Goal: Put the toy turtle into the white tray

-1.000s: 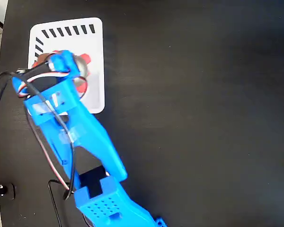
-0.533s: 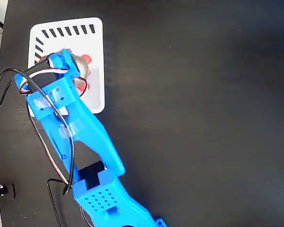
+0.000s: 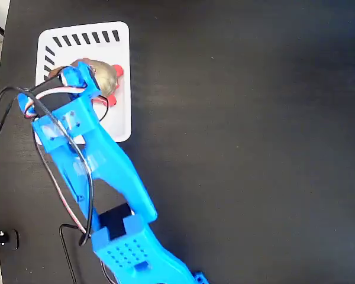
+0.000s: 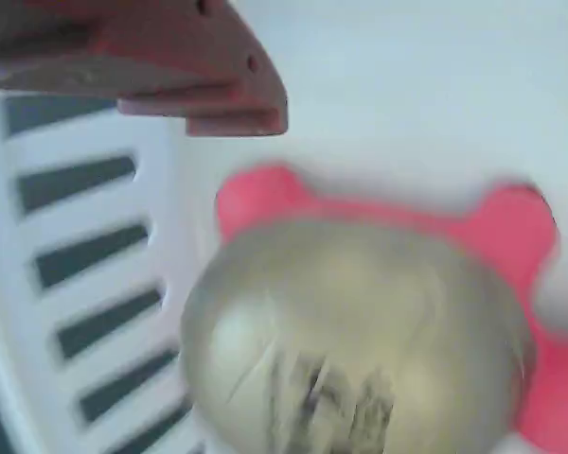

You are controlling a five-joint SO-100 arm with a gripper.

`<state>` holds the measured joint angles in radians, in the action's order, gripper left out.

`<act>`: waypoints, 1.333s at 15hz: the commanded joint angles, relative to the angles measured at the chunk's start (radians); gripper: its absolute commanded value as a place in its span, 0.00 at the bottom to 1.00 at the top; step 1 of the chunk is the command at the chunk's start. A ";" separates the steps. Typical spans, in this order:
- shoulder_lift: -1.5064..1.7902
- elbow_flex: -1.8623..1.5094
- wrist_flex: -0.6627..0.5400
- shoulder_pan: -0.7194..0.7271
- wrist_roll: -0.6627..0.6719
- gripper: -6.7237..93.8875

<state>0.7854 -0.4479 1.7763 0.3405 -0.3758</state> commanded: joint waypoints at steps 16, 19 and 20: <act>2.072 -2.243 -0.718 -0.290 0.267 0.06; 2.223 -2.359 -0.661 -0.288 0.293 0.06; 2.283 -2.395 -0.634 -0.281 0.293 0.06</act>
<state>3.0097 -2.8256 1.1060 0.0414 -0.0736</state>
